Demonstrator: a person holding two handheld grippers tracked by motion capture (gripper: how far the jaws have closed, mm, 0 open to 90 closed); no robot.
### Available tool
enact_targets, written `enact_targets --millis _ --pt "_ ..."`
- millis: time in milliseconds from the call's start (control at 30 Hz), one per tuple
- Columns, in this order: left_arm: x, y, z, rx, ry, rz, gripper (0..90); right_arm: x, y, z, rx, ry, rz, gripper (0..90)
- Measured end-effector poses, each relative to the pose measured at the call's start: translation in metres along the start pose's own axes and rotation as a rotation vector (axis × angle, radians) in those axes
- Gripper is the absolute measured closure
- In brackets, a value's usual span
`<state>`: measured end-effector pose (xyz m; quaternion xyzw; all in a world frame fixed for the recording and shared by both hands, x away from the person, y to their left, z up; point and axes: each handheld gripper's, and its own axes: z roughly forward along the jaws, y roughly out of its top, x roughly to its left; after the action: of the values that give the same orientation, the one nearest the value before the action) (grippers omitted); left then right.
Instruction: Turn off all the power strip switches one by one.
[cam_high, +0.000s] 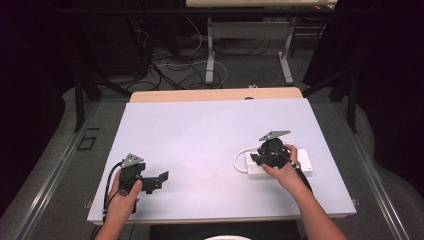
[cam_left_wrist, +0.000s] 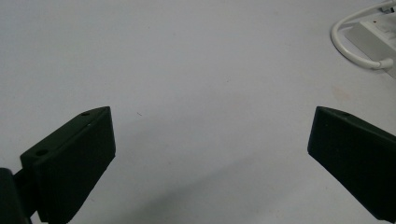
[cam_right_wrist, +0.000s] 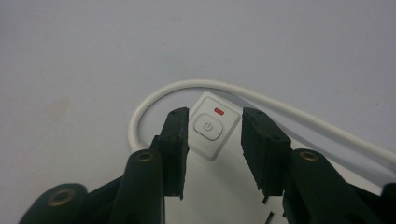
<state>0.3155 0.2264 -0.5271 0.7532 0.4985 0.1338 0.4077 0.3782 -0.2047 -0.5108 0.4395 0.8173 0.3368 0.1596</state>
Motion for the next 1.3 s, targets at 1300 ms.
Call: enact_targets --millis 1300 --pt "0.002 -0.003 0.003 -0.001 0.022 -0.027 1.7 -0.003 0.004 0.024 0.041 0.003 -0.001 90.0"
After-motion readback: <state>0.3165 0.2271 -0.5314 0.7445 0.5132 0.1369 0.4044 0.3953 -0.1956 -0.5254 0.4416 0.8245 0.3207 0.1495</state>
